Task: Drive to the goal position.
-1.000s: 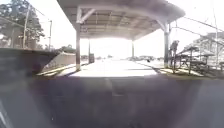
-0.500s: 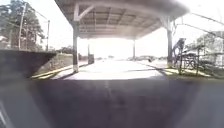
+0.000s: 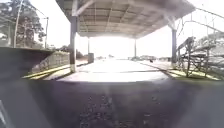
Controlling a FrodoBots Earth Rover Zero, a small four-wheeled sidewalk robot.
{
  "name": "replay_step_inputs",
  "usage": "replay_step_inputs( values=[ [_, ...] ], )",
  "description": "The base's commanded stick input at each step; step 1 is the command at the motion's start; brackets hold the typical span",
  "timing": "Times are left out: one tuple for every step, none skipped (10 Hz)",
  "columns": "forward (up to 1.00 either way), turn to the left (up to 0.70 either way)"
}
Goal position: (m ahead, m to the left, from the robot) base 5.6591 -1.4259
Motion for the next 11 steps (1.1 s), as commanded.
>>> replay_step_inputs(
  values=[
    [0.7, 0.0],
    [0.7, 0.0],
    [0.7, 0.0],
    [0.7, 0.0],
    [0.7, 0.0],
    [0.7, 0.0],
    [0.7, 0.0],
    [0.7, 0.0],
    [0.7, 0.0],
    [0.7, 0.0],
    [0.7, 0.0]
  ],
)
